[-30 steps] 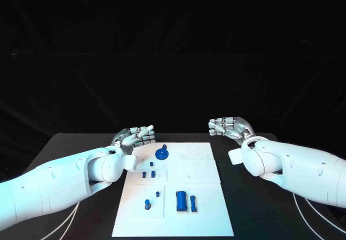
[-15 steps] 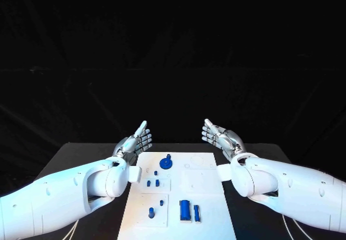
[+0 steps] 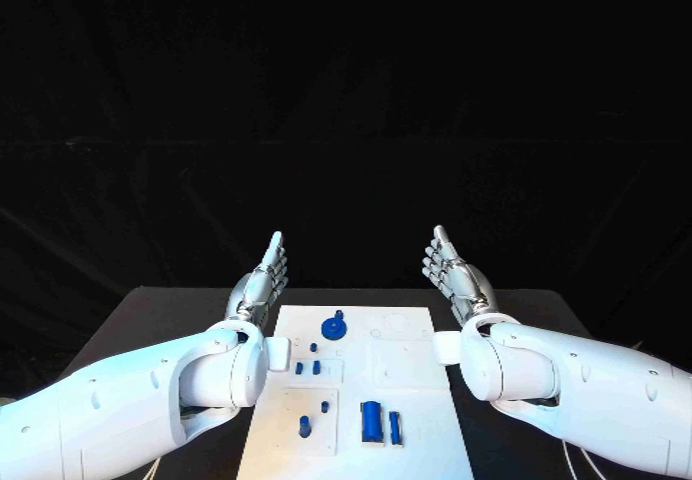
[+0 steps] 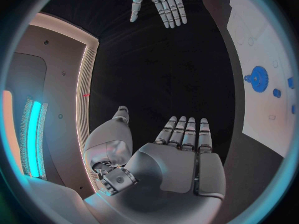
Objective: Assemble the parts on the task board
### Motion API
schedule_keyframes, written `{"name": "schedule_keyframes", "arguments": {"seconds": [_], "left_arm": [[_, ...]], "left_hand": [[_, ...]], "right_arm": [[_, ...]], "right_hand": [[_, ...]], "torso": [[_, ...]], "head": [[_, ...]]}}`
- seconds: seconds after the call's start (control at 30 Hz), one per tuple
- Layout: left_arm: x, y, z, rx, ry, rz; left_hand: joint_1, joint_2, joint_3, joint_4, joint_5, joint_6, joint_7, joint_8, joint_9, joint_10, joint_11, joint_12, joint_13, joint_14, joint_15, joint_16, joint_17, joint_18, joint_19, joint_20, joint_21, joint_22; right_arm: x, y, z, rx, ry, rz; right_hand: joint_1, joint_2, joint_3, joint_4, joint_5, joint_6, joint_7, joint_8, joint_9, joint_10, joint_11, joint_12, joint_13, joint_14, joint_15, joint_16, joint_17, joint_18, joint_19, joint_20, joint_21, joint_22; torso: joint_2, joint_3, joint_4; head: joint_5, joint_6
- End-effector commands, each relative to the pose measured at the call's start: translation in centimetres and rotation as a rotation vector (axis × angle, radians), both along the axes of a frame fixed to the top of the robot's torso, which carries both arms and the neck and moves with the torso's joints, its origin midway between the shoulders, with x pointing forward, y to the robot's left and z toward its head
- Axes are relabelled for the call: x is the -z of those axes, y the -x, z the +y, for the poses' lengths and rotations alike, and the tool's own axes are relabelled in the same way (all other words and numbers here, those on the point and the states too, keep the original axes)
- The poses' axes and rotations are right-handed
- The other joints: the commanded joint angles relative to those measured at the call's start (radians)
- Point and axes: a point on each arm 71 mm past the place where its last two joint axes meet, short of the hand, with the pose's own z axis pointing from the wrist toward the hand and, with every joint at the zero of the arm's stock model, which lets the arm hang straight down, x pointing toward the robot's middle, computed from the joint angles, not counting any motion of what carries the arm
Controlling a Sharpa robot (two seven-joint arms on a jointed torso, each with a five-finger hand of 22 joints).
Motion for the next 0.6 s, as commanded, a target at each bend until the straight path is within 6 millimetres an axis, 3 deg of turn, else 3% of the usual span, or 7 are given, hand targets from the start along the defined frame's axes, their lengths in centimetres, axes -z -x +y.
{"name": "schedule_keyframes", "arguments": {"seconds": [0.03, 0.47, 0.5, 0.6], "left_arm": [[-0.46, 0.03, 0.13, -0.032, -0.038, -0.059], [-0.46, 0.03, 0.13, -0.032, -0.038, -0.059], [-0.46, 0.03, 0.13, -0.032, -0.038, -0.059], [-0.46, 0.03, 0.13, -0.032, -0.038, -0.059]], "left_hand": [[-0.130, 0.000, 0.000, -0.014, -0.005, -0.081, -0.007, -0.007, -0.001, -0.082, -0.008, -0.011, -0.001, -0.073, -0.005, -0.018, -0.002, -0.022, -0.065, -0.048, -0.007, -0.023], [-0.241, 0.000, 0.000, -0.014, -0.005, -0.150, -0.007, -0.007, -0.001, -0.152, -0.008, -0.011, -0.001, -0.133, -0.005, -0.018, -0.002, -0.022, -0.118, -0.048, -0.007, -0.023], [-0.247, 0.000, 0.000, -0.014, -0.005, -0.154, -0.007, -0.007, -0.001, -0.156, -0.008, -0.011, -0.001, -0.138, -0.005, -0.018, -0.002, -0.022, -0.120, -0.048, -0.007, -0.023], [-0.264, 0.000, 0.000, -0.014, -0.005, -0.162, -0.007, -0.007, -0.001, -0.166, -0.008, -0.011, -0.001, -0.145, -0.005, -0.018, -0.002, -0.022, -0.127, -0.048, -0.007, -0.023]], "right_arm": [[-0.17, 0.03, -0.09, 0.019, 0.001, -0.021], [-0.17, 0.03, -0.09, 0.019, 0.001, -0.021], [-0.17, 0.03, -0.09, 0.019, 0.001, -0.021], [-0.17, 0.03, -0.09, 0.019, 0.001, -0.021]], "right_hand": [[-0.140, 0.000, 0.000, -0.017, -0.019, -0.087, -0.013, -0.007, -0.013, -0.095, -0.003, -0.006, -0.002, -0.098, -0.001, -0.006, -0.019, -0.035, -0.079, -0.021, -0.005, -0.059], [-0.258, 0.000, 0.000, -0.017, -0.019, -0.161, -0.013, -0.007, -0.013, -0.176, -0.003, -0.006, -0.002, -0.181, -0.001, -0.006, -0.019, -0.035, -0.144, -0.021, -0.005, -0.110], [-0.264, 0.000, 0.000, -0.017, -0.019, -0.165, -0.013, -0.007, -0.013, -0.180, -0.003, -0.006, -0.002, -0.186, -0.001, -0.006, -0.019, -0.035, -0.149, -0.021, -0.005, -0.180], [-0.282, 0.000, 0.000, -0.017, -0.019, -0.175, -0.013, -0.007, -0.013, -0.191, -0.003, -0.006, -0.002, -0.199, -0.001, -0.006, -0.019, -0.035, -0.156, -0.021, -0.005, -0.180]], "torso": [[0.000, 0.0000, 0.0002], [0.000, 0.0000, 0.0002], [0.000, 0.0000, 0.0002], [0.000, 0.0000, 0.0002]], "head": [[0.000, 0.000], [0.000, 0.000], [0.000, 0.000], [0.000, 0.000]]}}
